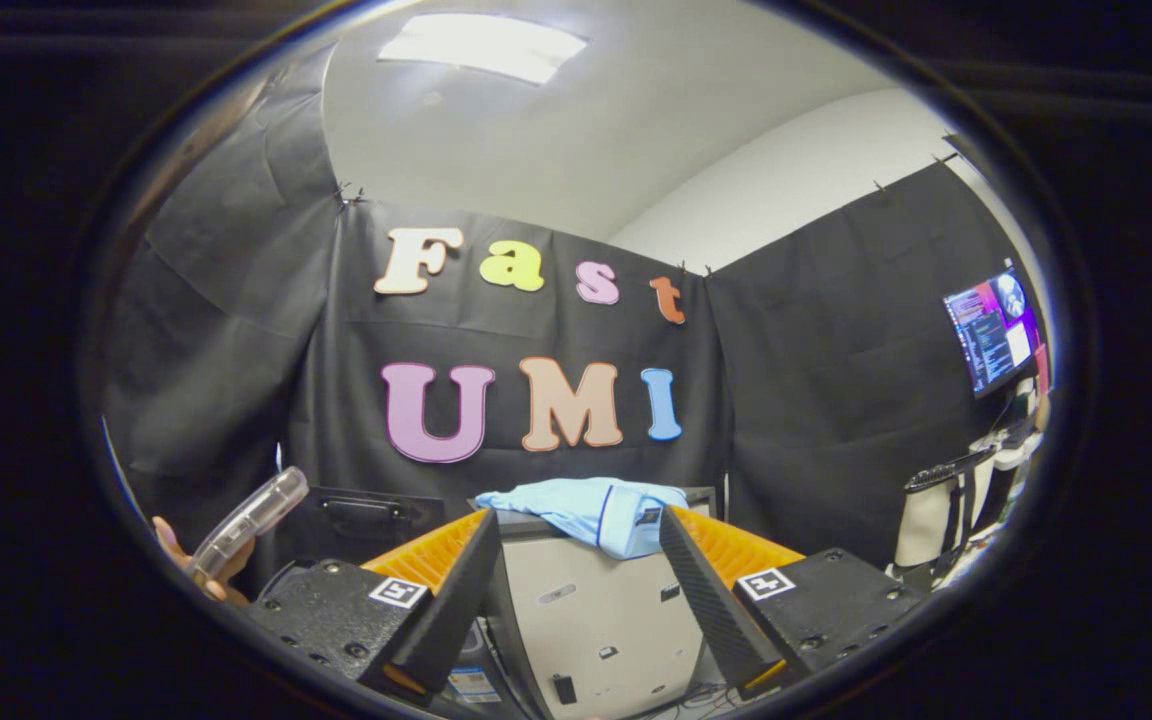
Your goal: Put the clothes into the washing machine and then close the washing machine lid.
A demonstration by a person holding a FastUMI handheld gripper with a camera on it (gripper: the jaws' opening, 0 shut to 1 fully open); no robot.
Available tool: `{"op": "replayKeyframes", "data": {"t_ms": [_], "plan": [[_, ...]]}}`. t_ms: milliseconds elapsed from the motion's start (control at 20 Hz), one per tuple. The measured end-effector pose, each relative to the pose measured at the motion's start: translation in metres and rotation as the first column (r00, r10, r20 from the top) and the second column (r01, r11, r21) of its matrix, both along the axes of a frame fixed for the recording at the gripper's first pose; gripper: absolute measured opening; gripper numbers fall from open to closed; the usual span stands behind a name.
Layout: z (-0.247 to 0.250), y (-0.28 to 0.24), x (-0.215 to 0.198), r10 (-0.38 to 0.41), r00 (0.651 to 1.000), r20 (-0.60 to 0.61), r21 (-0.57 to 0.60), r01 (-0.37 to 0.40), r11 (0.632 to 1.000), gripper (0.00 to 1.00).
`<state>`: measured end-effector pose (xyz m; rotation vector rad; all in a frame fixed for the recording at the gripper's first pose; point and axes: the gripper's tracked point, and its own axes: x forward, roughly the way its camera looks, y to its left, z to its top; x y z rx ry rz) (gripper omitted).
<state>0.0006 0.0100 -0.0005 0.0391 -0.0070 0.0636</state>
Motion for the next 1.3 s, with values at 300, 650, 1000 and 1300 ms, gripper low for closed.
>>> {"op": "replayKeyframes", "data": {"t_ms": [300,650,1000,1300], "plan": [[-0.001,0.001,-0.001,0.007,1.0,-0.002,0.001,-0.007,1.0,0.97],[-0.009,-0.001,-0.002,0.005,1.0,-0.019,-0.002,-0.005,1.0,0.97],[-0.016,-0.001,0.003,0.003,0.999,-0.035,-0.006,-0.003,1.0,0.97],[-0.001,0.007,0.04,0.056,0.998,-0.023,-0.006,-0.056,0.998,0.97]]}}
